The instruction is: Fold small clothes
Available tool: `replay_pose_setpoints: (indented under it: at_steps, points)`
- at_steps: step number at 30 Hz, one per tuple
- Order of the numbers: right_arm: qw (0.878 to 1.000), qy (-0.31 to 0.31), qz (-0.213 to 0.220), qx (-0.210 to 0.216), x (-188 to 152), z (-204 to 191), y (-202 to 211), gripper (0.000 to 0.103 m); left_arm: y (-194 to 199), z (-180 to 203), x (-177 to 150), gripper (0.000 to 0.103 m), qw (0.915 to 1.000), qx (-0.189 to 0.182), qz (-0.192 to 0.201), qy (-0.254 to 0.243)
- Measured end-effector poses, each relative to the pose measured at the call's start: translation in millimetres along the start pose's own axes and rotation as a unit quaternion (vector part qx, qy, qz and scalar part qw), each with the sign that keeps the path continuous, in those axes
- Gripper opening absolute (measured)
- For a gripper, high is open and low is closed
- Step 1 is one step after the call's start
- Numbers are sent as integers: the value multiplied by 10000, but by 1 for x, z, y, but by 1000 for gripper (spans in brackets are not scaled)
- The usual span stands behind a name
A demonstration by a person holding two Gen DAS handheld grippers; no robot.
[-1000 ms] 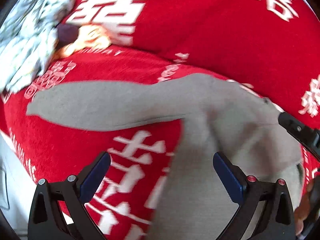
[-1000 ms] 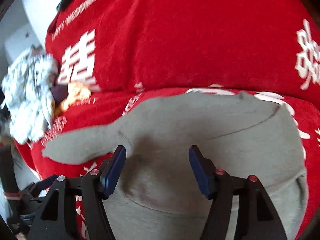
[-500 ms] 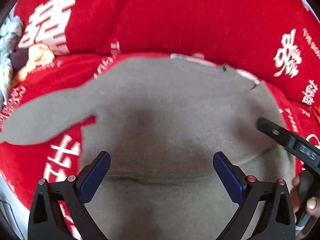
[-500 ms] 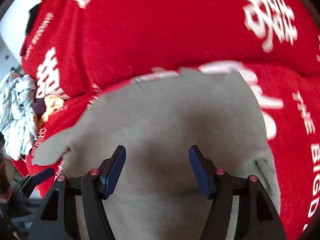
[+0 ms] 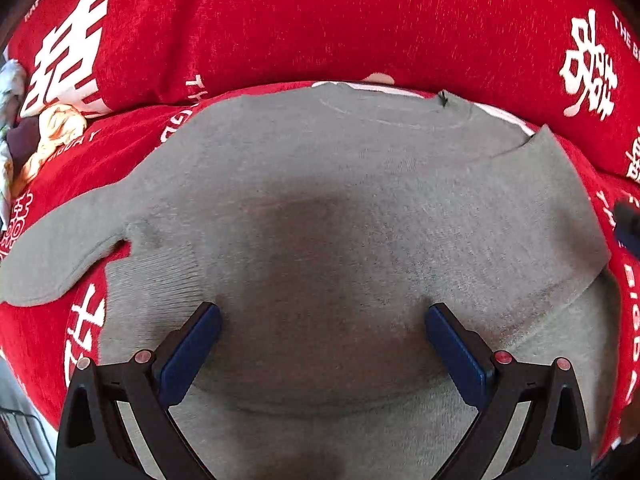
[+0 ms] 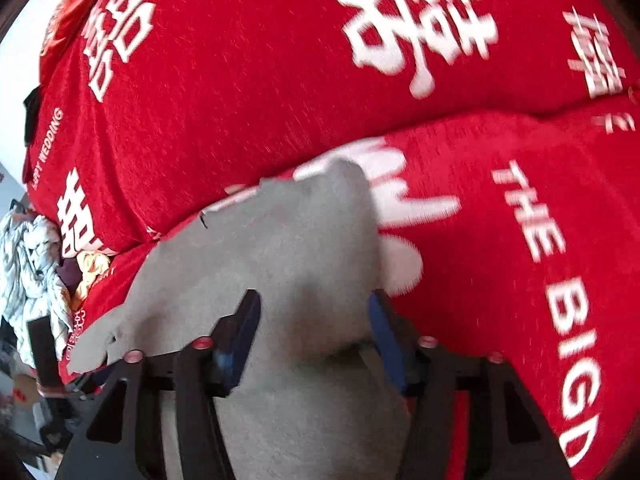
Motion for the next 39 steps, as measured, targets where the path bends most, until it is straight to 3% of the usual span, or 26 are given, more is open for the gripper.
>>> replay_pose_setpoints:
  at_steps: [4,8,11,14,18,21,25,28,30,31,33,36,39]
  points:
    - [9989,167,-341,257,18,-25,-36,66,-2,-1,4,103,10000,-5,23,60]
    - [9967,-226,-777,-4,30,10,-79,65,-2,-3,5,103,10000,-52,42,-46]
    - [9944,-599,-784,381,44,31,-83,61,-4,-5,7,103,9999,-78,68,-30]
    - [9964,-410,-660,-330,53,52,-67,62,-5,-7,9,103,10000,-42,52,9]
    - [9968,-35,-728,327,25,24,-28,63,3,-13,3,103,9999,40,100,87]
    - [9938,480,-814,589,-12,-8,-7,65,7,-17,-4,103,9998,79,143,98]
    - [9890,711,-992,831,-50,-35,-3,65,15,-22,-10,103,9996,-3,186,226]
    - [9911,729,-1055,352,-57,-20,-21,65,15,-29,-15,103,9996,56,159,227]
    - [9961,505,-730,-25,-48,4,-18,62,12,-37,-19,103,9995,151,119,254]
    - [9973,221,-682,134,-43,13,-16,55,9,-43,-22,103,9994,144,108,300]
    - [9966,-221,-692,385,-41,23,-13,51,9,-51,-24,103,9992,59,182,356]
    - [9971,109,-747,78,-47,14,-5,54,12,-55,-25,103,9990,72,192,387]
    - [9971,434,-605,166,-51,-13,11,61,16,-58,-23,103,9984,-10,247,503]
Point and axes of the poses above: each gripper's, at about its wrist camera, not at the fingertips, and y roughly against the way its jaws point, z to its right, x to its top, the point moved 10 cm from there along -y, roughly the way its jaws point, and after that the axes turned 2 degrees about -z, right-handed, at the moved point
